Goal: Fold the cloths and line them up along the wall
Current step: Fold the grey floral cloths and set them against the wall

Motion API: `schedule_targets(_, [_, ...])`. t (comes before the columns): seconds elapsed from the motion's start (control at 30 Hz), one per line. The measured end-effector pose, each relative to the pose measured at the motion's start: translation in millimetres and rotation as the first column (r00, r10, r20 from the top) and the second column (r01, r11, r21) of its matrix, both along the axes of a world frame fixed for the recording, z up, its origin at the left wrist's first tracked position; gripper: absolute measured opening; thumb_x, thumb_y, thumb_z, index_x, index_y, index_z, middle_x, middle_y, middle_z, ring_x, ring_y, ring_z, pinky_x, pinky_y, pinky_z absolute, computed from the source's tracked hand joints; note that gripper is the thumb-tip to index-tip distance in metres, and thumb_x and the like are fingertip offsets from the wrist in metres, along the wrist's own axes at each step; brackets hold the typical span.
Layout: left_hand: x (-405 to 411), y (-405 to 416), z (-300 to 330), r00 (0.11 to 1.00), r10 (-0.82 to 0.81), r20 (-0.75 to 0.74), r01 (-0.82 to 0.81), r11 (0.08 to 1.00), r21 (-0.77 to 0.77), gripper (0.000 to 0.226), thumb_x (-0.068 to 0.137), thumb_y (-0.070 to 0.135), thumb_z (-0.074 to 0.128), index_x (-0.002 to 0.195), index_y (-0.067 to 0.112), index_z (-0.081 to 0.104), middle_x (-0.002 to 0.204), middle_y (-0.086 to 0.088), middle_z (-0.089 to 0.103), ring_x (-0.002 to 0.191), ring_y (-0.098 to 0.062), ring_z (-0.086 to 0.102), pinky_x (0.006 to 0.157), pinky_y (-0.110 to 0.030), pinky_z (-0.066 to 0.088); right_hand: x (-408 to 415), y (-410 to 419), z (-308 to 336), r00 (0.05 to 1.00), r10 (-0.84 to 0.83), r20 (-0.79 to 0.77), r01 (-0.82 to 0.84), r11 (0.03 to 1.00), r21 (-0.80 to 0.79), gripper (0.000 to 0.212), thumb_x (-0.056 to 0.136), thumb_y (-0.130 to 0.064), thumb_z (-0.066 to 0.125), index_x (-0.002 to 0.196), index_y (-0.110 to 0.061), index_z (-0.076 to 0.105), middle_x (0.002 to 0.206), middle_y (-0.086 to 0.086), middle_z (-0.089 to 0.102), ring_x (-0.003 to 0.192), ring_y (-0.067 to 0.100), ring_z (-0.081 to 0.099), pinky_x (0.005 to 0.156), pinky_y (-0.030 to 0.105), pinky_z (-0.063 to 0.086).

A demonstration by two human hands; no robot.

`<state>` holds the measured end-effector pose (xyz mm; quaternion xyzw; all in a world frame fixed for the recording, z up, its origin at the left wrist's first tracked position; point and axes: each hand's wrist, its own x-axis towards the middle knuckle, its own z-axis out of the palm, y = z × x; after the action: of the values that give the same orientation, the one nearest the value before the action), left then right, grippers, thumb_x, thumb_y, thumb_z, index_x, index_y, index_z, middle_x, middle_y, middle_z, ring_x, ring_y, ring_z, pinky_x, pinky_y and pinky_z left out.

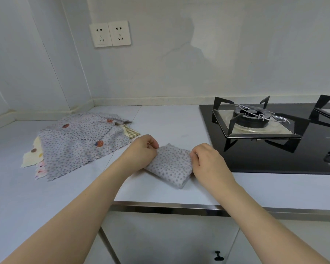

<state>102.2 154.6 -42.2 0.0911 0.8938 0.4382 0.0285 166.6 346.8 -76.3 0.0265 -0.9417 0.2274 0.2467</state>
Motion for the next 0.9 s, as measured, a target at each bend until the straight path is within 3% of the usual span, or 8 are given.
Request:
schedule_targets(0.07, [2,3,0,1.000,0.003,0.001,-0.003,1.000,0.004,0.005,0.087,0.018,0.061,0.090,0.021,0.060,0.079,0.003,0.064,0.074,-0.015,0.058,0.067,-0.029,0.044,-1,-1,-2,1.000,-0.016,-0.006,0.017,0.995,0.097,0.010,0.084,0.003,0.054,0.078,-0.003,0.059,0.082,0.009,0.057,0.075,0.028,0.054,0.070,0.036,0.040])
schedule_targets(0.13, [5,6,1,0.999,-0.015,-0.028,0.014,0.999,-0.037,0.009,0.088,0.024,0.064,0.095,0.020,0.059,0.082,0.005,0.065,0.074,-0.013,0.058,0.064,-0.026,0.043,-4,-1,-7,0.998,-0.067,-0.010,0.067,0.985,0.159,0.013,0.069,0.008,0.056,0.071,-0.004,0.059,0.073,0.011,0.057,0.068,0.034,0.055,0.067,0.037,0.038])
schedule_targets(0.3, [13,6,-4,0.978,-0.067,-0.195,0.056,0.996,-0.065,0.010,0.090,0.022,0.061,0.092,0.030,0.055,0.088,0.014,0.064,0.077,-0.010,0.059,0.066,-0.021,0.043,-2,1,-5,0.982,-0.188,0.022,0.178,0.958,0.226,0.017,0.088,-0.006,0.045,0.095,-0.010,0.060,0.096,0.004,0.058,0.091,0.028,0.052,0.078,0.034,0.029])
schedule_targets(0.4, [16,7,-8,0.960,-0.063,-0.273,0.045,0.996,-0.071,0.018,0.090,0.023,0.061,0.102,0.035,0.055,0.097,0.019,0.060,0.085,-0.003,0.058,0.069,-0.015,0.043,-1,0,-5,0.980,-0.200,0.007,0.194,0.957,0.213,0.016,0.089,-0.009,0.047,0.095,-0.009,0.062,0.099,0.006,0.060,0.092,0.029,0.052,0.081,0.036,0.032])
schedule_targets(0.5, [11,10,-6,0.988,-0.036,-0.148,0.021,0.994,-0.104,0.030,0.086,0.028,0.069,0.112,0.027,0.054,0.097,0.014,0.056,0.086,-0.008,0.057,0.067,-0.018,0.041,-2,1,-4,0.974,-0.226,0.032,0.214,0.953,0.213,0.021,0.093,-0.018,0.043,0.097,-0.012,0.062,0.101,0.004,0.060,0.095,0.027,0.052,0.086,0.037,0.033])
schedule_targets(0.67, [0,17,4,1.000,-0.008,0.014,0.010,0.994,-0.109,0.021,0.081,0.024,0.073,0.094,0.010,0.064,0.082,0.001,0.061,0.074,-0.014,0.056,0.064,-0.028,0.044,-2,2,-2,0.967,-0.241,0.082,0.230,0.965,0.128,0.031,0.092,-0.042,0.046,0.090,-0.016,0.062,0.098,-0.002,0.058,0.095,0.023,0.051,0.091,0.037,0.031])
schedule_targets(0.77, [1,18,8,0.994,-0.108,-0.005,0.107,0.988,-0.114,0.009,0.086,0.022,0.066,0.088,0.018,0.057,0.079,0.002,0.056,0.066,-0.014,0.049,0.058,-0.025,0.039,0,5,2,0.972,-0.209,0.105,0.199,0.975,0.095,0.027,0.093,-0.044,0.050,0.094,-0.021,0.062,0.104,-0.006,0.058,0.100,0.019,0.051,0.095,0.035,0.026])
schedule_targets(0.9, [7,14,9,0.969,-0.238,-0.070,0.222,0.957,-0.190,0.011,0.094,0.021,0.054,0.091,0.030,0.047,0.089,0.004,0.059,0.066,-0.014,0.049,0.057,-0.023,0.041,2,8,3,0.980,-0.176,0.097,0.175,0.984,0.024,0.020,0.095,-0.037,0.050,0.087,-0.022,0.061,0.103,-0.008,0.059,0.098,0.016,0.050,0.097,0.033,0.023])
